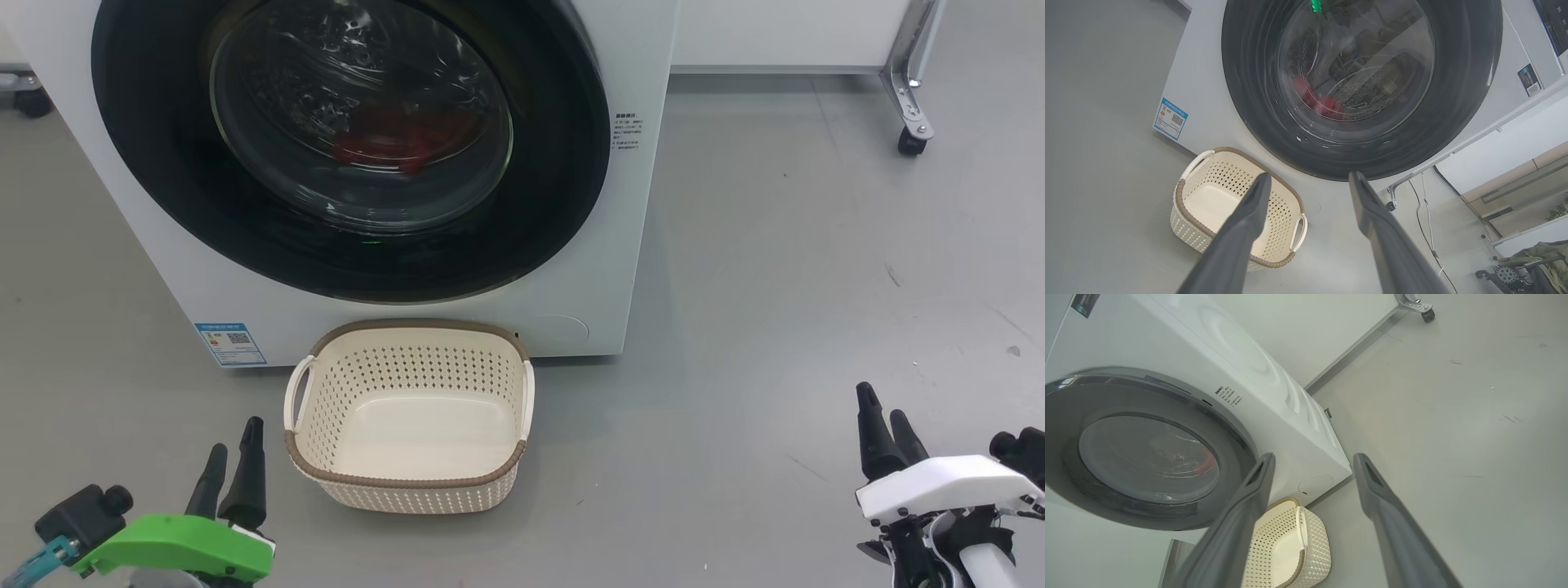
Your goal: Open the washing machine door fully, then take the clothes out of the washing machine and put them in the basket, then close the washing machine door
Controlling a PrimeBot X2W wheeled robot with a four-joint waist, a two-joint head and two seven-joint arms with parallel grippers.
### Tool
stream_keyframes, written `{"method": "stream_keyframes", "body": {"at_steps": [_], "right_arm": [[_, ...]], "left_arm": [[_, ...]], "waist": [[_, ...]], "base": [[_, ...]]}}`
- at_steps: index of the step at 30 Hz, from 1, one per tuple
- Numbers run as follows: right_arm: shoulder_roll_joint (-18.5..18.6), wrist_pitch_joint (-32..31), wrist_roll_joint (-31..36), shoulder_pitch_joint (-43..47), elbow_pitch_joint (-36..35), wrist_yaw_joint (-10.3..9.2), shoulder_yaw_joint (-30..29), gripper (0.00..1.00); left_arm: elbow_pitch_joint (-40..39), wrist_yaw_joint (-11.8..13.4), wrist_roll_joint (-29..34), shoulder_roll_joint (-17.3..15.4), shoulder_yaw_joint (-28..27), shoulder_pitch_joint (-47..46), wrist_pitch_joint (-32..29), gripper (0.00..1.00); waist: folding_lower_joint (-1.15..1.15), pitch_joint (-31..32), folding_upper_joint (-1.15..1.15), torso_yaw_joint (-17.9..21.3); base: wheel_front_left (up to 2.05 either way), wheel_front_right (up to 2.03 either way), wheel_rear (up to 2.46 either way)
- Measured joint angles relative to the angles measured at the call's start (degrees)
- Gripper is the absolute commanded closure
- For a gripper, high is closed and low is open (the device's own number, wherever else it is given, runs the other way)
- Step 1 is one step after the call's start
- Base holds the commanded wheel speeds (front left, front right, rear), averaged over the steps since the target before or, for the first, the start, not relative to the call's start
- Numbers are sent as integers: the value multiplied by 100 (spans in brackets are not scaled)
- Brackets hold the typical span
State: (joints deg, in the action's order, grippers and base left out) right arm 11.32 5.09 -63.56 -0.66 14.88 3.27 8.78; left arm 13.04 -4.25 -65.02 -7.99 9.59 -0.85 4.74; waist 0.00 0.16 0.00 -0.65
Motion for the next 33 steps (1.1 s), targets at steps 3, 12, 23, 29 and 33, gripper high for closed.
{"method": "stream_keyframes", "body": {"at_steps": [3,12,23,29,33], "right_arm": [[27,40,247,-1,-4,-52,110,0],[127,181,987,-1,-5,-252,399,0],[138,332,1758,-1,-4,-400,709,0],[151,392,2150,-1,-3,-486,853,0],[162,470,2471,0,-2,-545,969,0]], "left_arm": [[-22,65,311,-52,90,-1,47,0],[-79,255,1089,-120,371,-1,149,0],[-124,346,1781,-130,617,-1,331,0],[-124,409,2140,-133,762,1,435,0],[-118,504,2446,-145,873,6,499,0]], "waist": [[0,6,0,-3],[0,24,0,-16],[0,40,0,-41],[0,51,0,-55],[0,62,0,-65]], "base": [[0,0,0],[0,0,0],[0,0,0],[0,0,0],[0,0,0]]}}
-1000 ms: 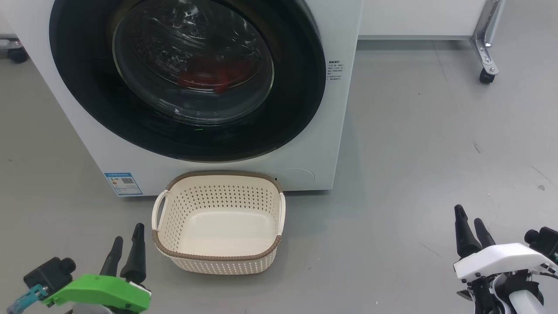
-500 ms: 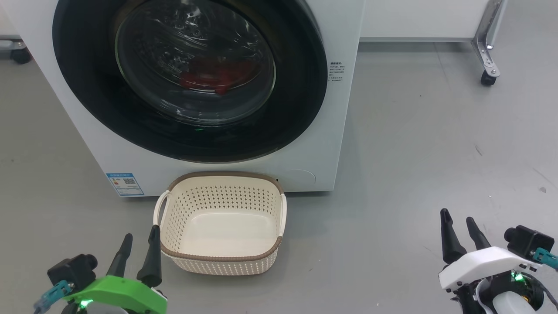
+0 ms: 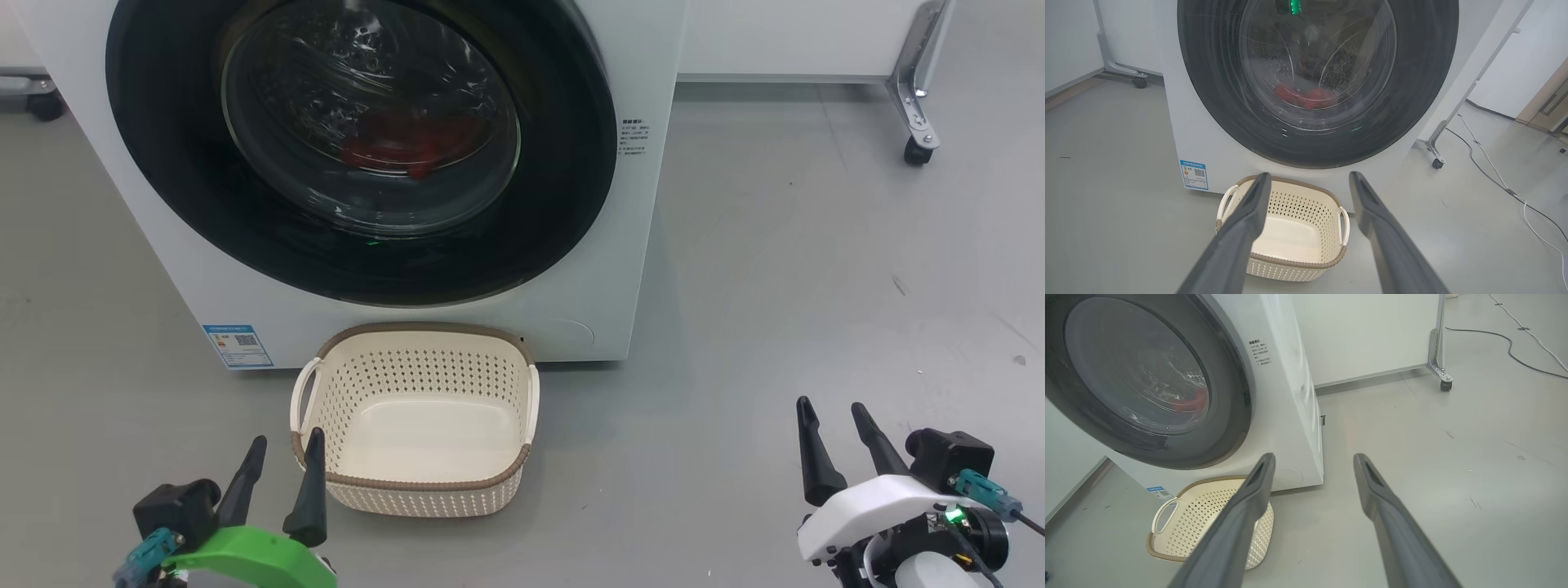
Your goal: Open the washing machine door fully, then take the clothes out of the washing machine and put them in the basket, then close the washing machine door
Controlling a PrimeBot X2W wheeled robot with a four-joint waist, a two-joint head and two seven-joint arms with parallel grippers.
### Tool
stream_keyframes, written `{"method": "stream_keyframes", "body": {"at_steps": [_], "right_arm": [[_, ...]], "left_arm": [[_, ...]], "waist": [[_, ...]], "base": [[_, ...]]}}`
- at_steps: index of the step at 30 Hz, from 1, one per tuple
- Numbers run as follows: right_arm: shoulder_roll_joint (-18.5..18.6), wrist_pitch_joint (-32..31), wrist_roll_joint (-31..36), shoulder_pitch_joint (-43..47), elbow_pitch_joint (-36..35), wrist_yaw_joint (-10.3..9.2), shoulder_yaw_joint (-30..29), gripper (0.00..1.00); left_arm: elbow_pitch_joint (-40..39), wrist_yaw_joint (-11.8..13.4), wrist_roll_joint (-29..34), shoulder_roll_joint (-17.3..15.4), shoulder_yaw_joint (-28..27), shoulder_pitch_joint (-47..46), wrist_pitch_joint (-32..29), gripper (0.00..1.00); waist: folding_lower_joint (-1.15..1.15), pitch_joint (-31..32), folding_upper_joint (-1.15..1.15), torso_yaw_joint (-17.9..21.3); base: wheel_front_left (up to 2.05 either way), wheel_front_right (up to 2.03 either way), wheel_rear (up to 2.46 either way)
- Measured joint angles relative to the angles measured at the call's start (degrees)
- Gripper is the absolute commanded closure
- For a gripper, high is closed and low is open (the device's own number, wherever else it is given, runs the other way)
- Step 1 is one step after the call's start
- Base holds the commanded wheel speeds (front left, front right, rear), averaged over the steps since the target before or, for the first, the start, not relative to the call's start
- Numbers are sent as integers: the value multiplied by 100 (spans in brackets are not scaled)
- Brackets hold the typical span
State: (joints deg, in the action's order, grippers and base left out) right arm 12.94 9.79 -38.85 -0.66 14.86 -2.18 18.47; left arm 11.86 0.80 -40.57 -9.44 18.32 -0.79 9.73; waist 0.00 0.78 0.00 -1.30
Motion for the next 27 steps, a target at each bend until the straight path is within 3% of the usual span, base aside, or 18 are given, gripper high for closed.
{"method": "stream_keyframes", "body": {"at_steps": [27], "right_arm": [[32,374,1478,3,-4,-354,246,0]], "left_arm": [[52,303,1204,18,240,32,404,0]], "waist": [[0,38,0,-51]], "base": [[0,0,0]]}}
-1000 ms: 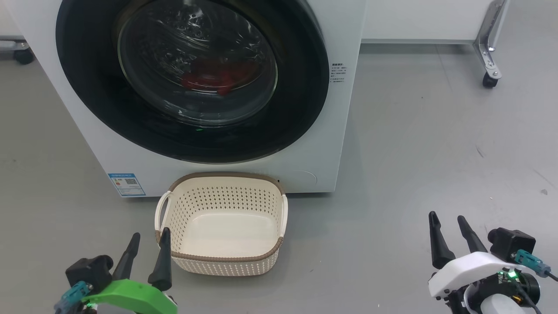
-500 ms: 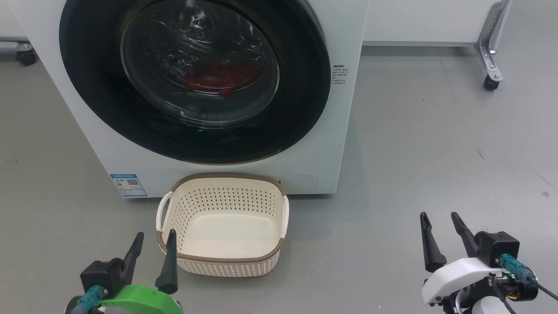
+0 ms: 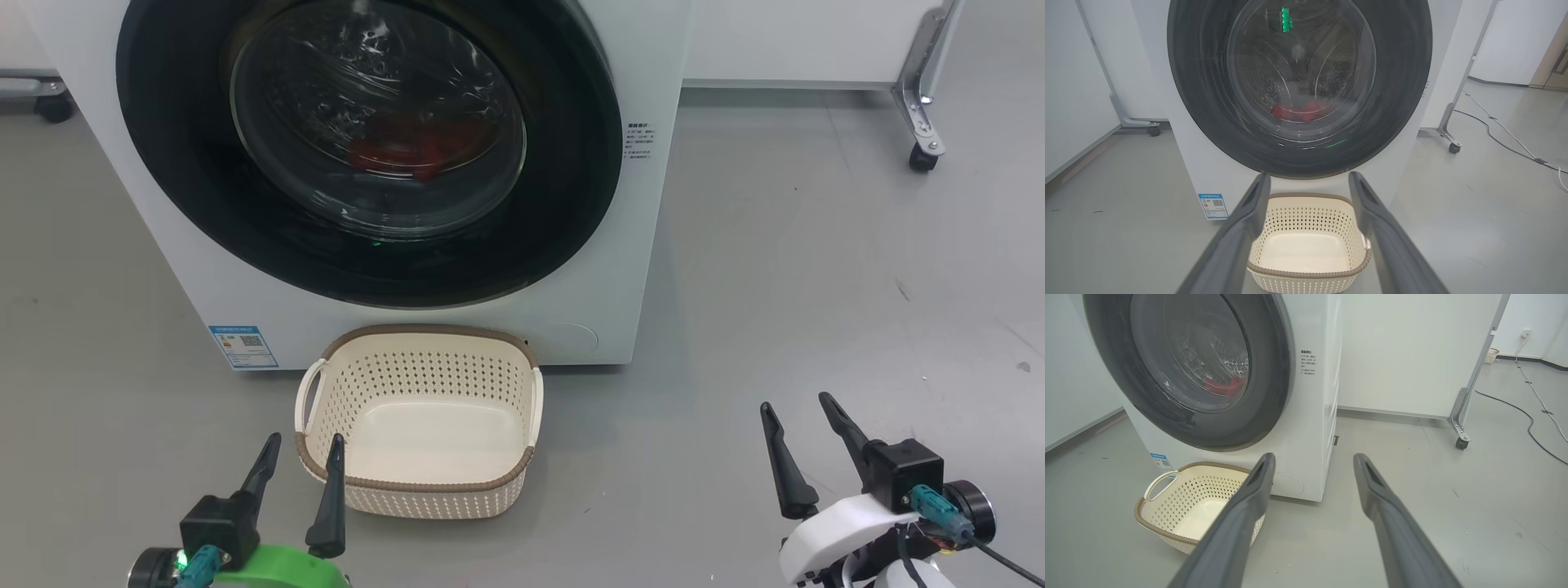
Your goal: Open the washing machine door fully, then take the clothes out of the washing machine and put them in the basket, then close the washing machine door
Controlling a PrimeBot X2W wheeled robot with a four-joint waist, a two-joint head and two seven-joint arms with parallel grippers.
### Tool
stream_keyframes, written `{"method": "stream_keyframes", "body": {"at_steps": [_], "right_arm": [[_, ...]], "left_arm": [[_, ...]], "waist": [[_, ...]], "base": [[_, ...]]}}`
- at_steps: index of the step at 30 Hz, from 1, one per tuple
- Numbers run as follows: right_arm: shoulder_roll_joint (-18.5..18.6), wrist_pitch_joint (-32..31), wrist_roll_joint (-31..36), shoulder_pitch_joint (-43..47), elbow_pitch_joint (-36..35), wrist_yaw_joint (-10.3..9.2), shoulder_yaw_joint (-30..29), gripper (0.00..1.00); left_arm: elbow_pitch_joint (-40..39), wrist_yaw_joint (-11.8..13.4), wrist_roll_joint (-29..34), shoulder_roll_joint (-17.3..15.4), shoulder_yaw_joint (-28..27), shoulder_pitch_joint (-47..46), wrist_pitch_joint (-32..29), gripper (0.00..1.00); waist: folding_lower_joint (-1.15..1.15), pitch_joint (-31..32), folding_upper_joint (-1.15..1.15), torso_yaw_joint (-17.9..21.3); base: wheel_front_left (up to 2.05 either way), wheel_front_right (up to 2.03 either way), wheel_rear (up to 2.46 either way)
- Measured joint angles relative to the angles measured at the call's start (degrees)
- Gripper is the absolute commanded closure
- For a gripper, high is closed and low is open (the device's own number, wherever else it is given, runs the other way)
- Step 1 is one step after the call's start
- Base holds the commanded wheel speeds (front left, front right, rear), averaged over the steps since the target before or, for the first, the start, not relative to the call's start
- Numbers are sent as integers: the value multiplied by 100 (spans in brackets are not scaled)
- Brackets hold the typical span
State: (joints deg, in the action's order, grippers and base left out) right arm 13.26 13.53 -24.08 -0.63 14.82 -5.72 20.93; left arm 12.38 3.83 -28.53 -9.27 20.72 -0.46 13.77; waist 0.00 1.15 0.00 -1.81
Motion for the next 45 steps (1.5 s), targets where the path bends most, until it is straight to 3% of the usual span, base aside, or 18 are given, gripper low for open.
{"method": "stream_keyframes", "body": {"at_steps": [5,33,34,35,45], "right_arm": [[-5,67,250,4,-7,-49,-1,0],[-178,67,259,211,-1,-100,-267,0],[-179,67,264,212,-1,-100,-271,9],[-181,67,264,212,-1,-100,-277,100],[-199,67,265,215,-2,-100,-285,100]], "left_arm": [[9,46,204,27,24,15,49,0],[79,47,196,90,-34,17,49,0],[82,47,196,90,-35,17,49,0],[83,47,196,91,-35,17,49,0],[111,47,197,113,-47,17,49,0]], "waist": [[0,5,0,-5],[0,35,0,15],[0,36,0,15],[0,36,0,16],[0,31,0,5]], "base": [[0,0,0],[0,0,0],[0,0,0],[0,0,0],[0,0,0]]}}
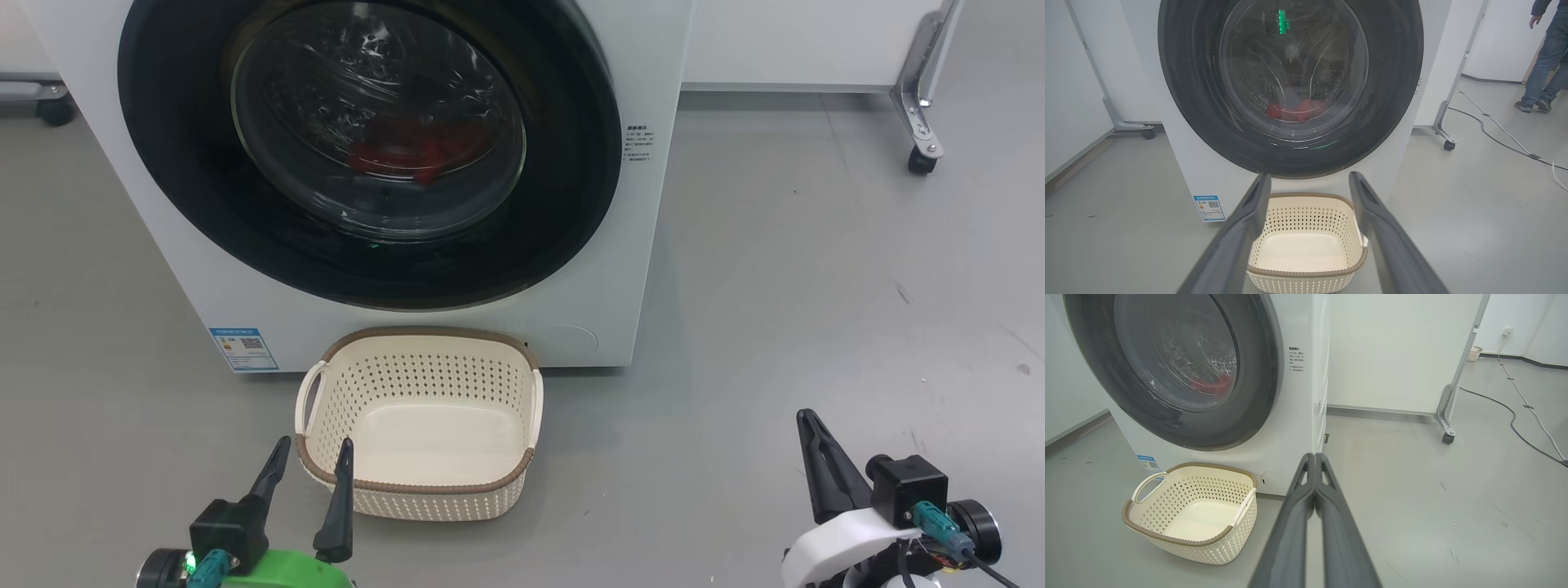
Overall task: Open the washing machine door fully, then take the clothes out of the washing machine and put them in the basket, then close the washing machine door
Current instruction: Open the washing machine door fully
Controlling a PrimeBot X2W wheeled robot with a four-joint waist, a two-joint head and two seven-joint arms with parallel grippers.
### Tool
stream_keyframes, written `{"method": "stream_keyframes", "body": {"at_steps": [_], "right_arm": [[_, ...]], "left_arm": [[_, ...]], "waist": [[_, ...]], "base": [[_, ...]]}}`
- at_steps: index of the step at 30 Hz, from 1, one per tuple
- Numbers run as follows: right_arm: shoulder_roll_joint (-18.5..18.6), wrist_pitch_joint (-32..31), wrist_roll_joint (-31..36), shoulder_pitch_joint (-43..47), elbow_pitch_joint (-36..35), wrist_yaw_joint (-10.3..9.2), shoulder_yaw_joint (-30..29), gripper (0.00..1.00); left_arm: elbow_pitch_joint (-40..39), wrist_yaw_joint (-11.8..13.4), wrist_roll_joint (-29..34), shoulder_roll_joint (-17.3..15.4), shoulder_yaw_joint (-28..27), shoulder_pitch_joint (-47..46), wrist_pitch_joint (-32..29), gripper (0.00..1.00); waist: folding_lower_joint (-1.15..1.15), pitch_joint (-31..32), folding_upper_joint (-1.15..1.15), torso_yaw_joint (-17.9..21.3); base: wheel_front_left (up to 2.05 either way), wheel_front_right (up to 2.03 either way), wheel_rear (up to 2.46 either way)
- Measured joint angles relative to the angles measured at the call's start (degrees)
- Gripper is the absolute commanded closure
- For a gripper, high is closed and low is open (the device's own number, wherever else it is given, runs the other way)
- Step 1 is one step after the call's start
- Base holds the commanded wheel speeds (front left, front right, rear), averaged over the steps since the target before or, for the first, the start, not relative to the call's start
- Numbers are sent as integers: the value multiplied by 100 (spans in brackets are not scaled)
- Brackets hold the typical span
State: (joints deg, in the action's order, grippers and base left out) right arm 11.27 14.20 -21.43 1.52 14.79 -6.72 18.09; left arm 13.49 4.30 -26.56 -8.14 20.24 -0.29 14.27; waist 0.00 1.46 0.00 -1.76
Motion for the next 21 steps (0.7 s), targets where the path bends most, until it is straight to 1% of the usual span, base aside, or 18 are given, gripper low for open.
{"method": "stream_keyframes", "body": {"at_steps": [7,10,13,16,19,20,21], "right_arm": [[-43,0,1,0,-3,22,19,100],[-69,0,-26,-1,-8,85,19,100],[-143,0,-189,-1,-45,142,-44,100],[-302,0,-572,-4,-104,290,-162,100],[-605,1,-1179,-22,-193,434,-398,100],[-770,-1,-1581,-41,-241,566,-579,100],[-813,-3,-1763,-59,-246,611,-637,100]], "left_arm": [[-1,0,2,5,-9,0,0,0],[-2,-4,3,5,-8,-1,0,0],[-15,-5,11,5,5,-1,0,0],[-54,-5,30,4,8,-4,0,0],[-118,-5,47,4,7,-24,0,0],[-158,-5,54,3,3,-58,0,0],[-188,-7,55,3,3,-77,0,0]], "waist": [[0,-31,0,-16],[0,-53,0,-25],[0,-89,0,-37],[0,-160,0,-53],[0,-260,0,-72],[0,-337,0,-85],[0,-379,0,-91]], "base": [[0,0,0],[0,0,0],[0,0,0],[0,0,0],[0,0,0],[0,0,0],[0,0,0]]}}
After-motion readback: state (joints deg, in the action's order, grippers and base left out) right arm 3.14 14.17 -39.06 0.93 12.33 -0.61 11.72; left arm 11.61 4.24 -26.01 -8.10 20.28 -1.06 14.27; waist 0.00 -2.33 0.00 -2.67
